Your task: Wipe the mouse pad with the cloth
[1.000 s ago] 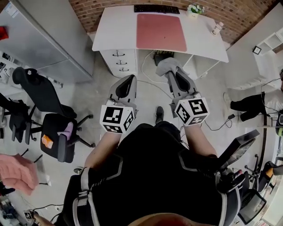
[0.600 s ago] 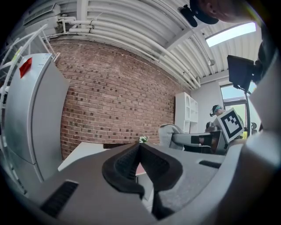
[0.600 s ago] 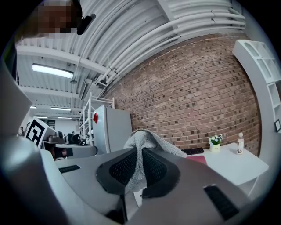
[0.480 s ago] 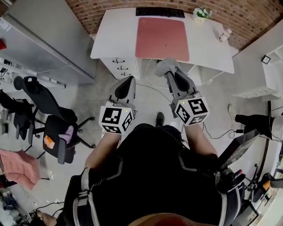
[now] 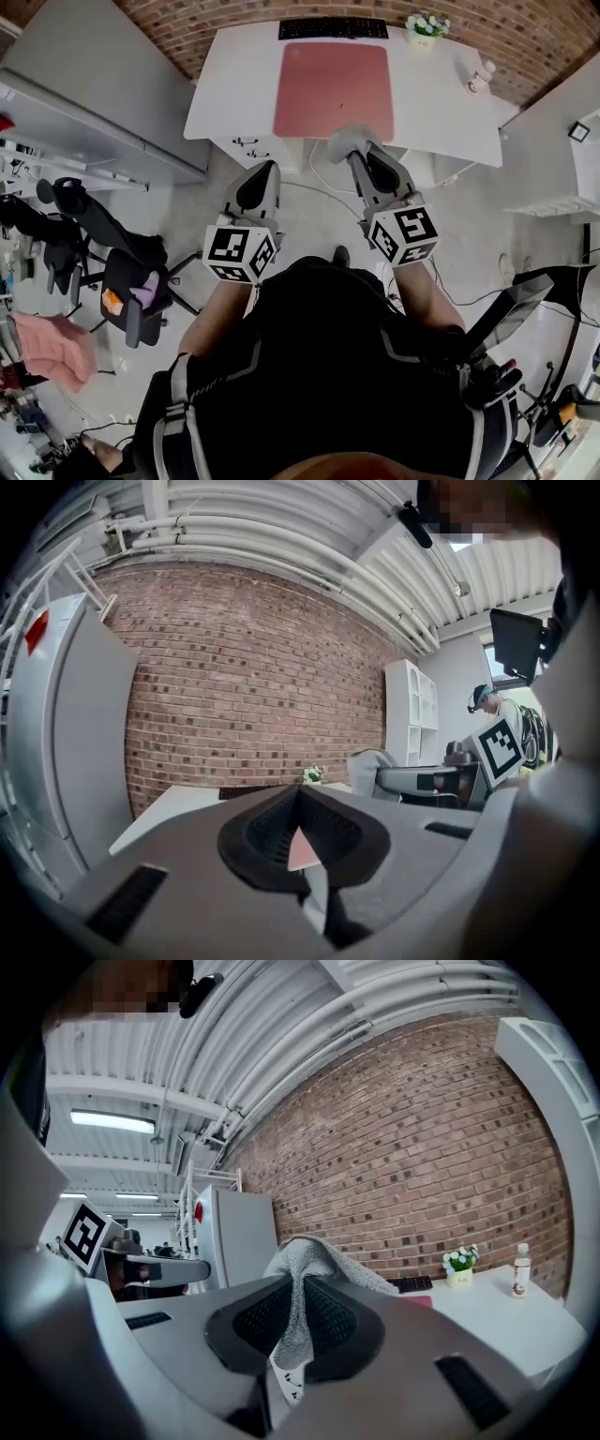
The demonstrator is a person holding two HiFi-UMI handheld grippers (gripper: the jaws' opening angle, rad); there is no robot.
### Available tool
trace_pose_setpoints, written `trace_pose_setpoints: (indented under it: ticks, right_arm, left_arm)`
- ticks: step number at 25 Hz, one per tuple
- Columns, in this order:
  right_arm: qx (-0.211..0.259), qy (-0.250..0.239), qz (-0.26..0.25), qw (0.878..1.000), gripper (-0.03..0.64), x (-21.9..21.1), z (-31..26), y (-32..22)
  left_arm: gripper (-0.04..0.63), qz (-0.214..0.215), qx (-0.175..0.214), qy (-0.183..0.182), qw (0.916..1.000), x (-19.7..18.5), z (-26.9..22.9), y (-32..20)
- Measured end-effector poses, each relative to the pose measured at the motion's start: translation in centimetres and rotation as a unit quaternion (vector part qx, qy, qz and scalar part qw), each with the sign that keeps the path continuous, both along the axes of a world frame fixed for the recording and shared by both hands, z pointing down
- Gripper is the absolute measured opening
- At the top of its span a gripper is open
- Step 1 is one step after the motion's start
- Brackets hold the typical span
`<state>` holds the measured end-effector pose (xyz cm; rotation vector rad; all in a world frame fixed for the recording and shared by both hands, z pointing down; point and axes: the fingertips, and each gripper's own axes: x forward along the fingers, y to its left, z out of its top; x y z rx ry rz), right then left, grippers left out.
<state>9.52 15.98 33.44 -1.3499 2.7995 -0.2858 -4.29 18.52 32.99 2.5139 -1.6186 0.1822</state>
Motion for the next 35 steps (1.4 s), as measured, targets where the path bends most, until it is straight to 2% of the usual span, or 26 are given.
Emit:
trace_pose_setpoints:
  ticks: [5, 8, 15, 23, 29, 35]
  right_arm:
    - [0.001, -0.001, -0.022, 1.0, 0.04, 0.5, 0.5, -1.8]
    - [-0.004, 0.001, -0.027, 1.0, 0.04, -0.1, 0.8, -2.9]
    - [-0.01, 0.023, -0.041, 0.999, 0.04, -3.0, 1.7, -6.7]
    - [-0.021, 0.042, -0.052, 0.998, 0.04, -8.0, 2.2, -12.0]
    - [-0.041, 0.059, -0.054, 0.996, 0.04, -10.8, 3.9, -15.1]
    - [-0.065, 0.085, -0.083, 0.991, 0.04, -14.0, 5.8, -17.7]
  left_arm:
    - [0.0, -0.003, -0.003, -0.01, 0.9999, 1.7, 0.3, -1.6]
    - [0.0, -0.006, -0.008, -0.008, 0.9999, 1.3, 0.7, -2.6]
    - [0.0, -0.004, -0.01, 0.005, 0.9999, -0.9, 2.0, -6.9]
    - [0.0, -0.004, -0.009, 0.007, 0.9999, -5.4, 2.6, -13.4]
    - [0.0, -0.008, -0.029, 0.02, 0.9994, -8.2, 4.4, -16.5]
    - [0.0, -0.007, -0.047, 0.031, 0.9984, -10.4, 5.9, -19.8]
